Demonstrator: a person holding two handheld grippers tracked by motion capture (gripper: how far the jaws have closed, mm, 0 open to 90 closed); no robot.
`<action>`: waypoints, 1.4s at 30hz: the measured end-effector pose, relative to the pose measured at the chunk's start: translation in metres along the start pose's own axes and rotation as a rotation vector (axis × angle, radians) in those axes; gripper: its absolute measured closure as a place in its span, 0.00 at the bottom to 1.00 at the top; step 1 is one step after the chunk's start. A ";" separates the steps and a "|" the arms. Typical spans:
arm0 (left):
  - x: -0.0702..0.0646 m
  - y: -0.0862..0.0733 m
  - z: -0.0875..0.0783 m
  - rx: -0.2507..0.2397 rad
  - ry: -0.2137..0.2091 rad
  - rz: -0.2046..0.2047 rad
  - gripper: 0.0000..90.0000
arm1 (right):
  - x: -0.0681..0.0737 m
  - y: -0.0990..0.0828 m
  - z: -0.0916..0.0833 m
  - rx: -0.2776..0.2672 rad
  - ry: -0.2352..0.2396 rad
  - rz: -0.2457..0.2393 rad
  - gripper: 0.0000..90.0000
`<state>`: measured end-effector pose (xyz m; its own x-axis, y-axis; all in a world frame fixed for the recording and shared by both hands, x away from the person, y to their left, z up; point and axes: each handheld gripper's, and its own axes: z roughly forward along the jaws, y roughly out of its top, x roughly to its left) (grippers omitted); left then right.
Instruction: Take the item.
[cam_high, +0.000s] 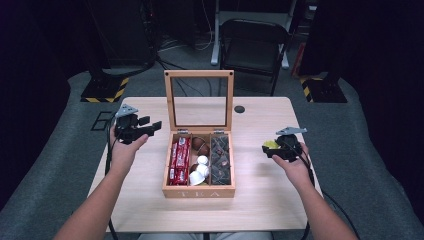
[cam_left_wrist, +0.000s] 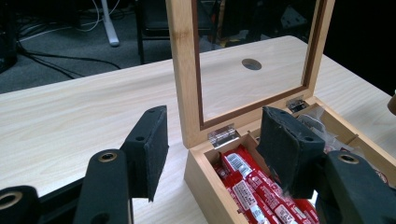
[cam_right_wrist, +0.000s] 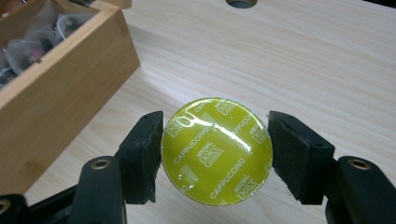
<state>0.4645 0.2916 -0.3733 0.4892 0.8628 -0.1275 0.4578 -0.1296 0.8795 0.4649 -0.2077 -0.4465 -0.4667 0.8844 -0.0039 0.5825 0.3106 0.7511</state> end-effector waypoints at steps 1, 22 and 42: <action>0.000 0.000 0.000 0.001 -0.001 -0.001 0.47 | -0.001 -0.002 0.000 0.003 -0.004 0.001 0.41; 0.001 -0.002 0.000 0.000 0.005 -0.002 0.47 | -0.008 -0.036 0.015 0.062 -0.079 0.027 0.41; 0.001 -0.002 0.001 0.004 0.004 -0.002 0.47 | -0.015 -0.049 0.020 0.071 -0.094 0.048 0.38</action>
<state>0.4643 0.2922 -0.3757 0.4853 0.8649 -0.1279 0.4621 -0.1296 0.8773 0.4561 -0.2290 -0.4967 -0.3748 0.9265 -0.0330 0.6498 0.2878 0.7035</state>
